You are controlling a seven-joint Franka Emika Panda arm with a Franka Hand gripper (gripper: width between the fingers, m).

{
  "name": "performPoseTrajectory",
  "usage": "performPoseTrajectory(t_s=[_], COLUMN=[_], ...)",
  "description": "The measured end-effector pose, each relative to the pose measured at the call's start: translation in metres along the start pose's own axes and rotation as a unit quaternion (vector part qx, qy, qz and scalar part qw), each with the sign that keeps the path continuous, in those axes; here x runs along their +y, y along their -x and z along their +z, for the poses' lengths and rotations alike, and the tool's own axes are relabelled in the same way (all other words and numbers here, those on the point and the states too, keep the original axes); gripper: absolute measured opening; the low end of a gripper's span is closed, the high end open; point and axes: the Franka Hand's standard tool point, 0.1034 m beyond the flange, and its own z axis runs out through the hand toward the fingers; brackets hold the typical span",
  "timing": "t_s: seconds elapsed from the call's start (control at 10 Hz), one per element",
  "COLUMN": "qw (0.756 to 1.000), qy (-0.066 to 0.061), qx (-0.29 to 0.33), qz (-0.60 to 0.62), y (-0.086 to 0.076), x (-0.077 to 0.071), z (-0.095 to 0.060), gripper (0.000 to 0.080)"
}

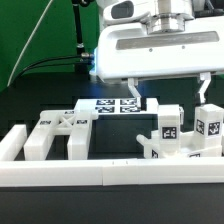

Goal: Assemble chair

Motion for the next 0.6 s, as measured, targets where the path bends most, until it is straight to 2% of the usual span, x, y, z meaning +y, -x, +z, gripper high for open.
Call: performPoseTrajectory(t_s=[0.1,0.2,0.4,0.6], qw=[0.999,0.996,0.991,0.99], qy=[-0.01,-0.018,-0.021,-0.014], qx=[-0.048,-0.085,-0.132,-0.136], qz=[0.011,0.015,0.016,0.018], y=[0.005,0.001,-0.002,-0.002], x=[-0.007,-0.01,-0.005,0.009], z=[0.004,0.006,0.013,0.021], gripper=[0.0649,0.0649,0.0649,0.0649])
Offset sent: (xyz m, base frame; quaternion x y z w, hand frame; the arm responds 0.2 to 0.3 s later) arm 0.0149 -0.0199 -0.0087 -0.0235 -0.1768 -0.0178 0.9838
